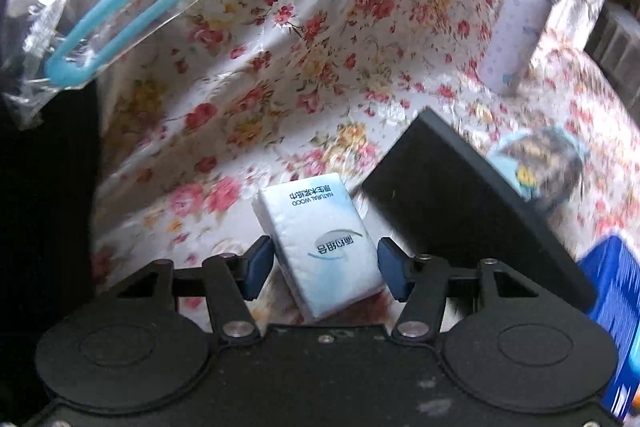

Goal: Organize soft objects
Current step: 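Carry the tissue packet and wrapped sponge over the tin and open both tools, then grasp the blue drawstring herbal sachet on the bedspread with the left tool, then move the right tool from the tin toward the blue face mask while the left tool holds the sachet, then grasp the blue face mask with the right tool, then carry the face mask and herbal sachet over the tin with both tools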

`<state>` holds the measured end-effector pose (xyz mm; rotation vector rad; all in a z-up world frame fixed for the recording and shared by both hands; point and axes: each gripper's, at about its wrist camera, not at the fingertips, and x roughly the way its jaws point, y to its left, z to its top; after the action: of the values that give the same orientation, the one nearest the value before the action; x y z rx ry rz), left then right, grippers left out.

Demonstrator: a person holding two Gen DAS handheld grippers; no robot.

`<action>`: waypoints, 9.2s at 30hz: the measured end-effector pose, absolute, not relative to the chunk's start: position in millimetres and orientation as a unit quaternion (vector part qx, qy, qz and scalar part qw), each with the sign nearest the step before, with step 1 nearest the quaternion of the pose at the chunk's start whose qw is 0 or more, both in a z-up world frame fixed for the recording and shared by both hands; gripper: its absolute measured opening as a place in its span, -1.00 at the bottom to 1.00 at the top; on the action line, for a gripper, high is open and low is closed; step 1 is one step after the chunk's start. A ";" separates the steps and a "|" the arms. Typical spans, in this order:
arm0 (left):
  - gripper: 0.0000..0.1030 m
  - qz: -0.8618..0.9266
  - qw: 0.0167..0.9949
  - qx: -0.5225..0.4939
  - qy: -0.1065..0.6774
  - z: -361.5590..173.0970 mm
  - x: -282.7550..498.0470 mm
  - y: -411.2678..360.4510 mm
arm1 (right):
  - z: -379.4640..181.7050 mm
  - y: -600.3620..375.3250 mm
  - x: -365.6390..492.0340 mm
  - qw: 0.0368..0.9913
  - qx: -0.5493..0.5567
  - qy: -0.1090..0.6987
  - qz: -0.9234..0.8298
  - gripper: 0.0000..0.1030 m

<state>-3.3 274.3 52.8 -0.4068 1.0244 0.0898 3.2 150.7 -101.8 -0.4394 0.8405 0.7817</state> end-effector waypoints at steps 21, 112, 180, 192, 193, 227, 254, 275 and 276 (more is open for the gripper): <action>-0.07 -0.095 0.835 -0.128 0.526 45.6 -9.4 141.7 | -22.7 -87.5 -92.9 0.915 0.088 0.364 0.152 0.10; 0.62 -0.039 0.857 -0.010 0.513 -26.3 163.3 154.8 | -51.1 -222.0 -24.6 0.928 0.152 0.315 -0.128 0.32; -0.15 0.076 0.784 -0.195 0.585 -44.4 57.8 248.4 | 18.9 -56.0 29.3 0.920 0.042 0.384 0.067 0.32; -0.15 0.024 0.818 -0.157 0.552 -42.4 6.5 182.0 | 21.4 3.7 92.9 0.882 0.066 0.455 0.106 0.33; -0.15 0.017 0.819 -0.159 0.551 -42.0 5.0 177.5 | 17.5 7.1 99.9 0.878 0.068 0.463 0.106 0.34; -0.15 0.050 0.823 -0.166 0.541 -48.7 -41.9 136.3 | -96.1 131.7 253.3 0.788 -0.004 0.610 0.083 0.01; -0.15 0.045 0.819 -0.184 0.541 -48.7 -41.6 140.8 | -92.9 212.7 238.9 0.791 -0.153 0.571 0.154 0.00; -0.15 0.034 0.826 -0.196 0.527 -10.0 -61.9 124.5 | -20.8 214.6 114.5 0.686 -0.155 0.572 0.421 -0.20; -0.15 0.032 0.827 -0.192 0.528 -8.7 -63.3 121.2 | -18.1 209.4 108.3 0.683 -0.155 0.575 0.424 -0.20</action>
<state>-63.3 121.2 -8.7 -0.4071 1.1211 0.0688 108.3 209.4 -18.1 -0.3473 1.2889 0.9512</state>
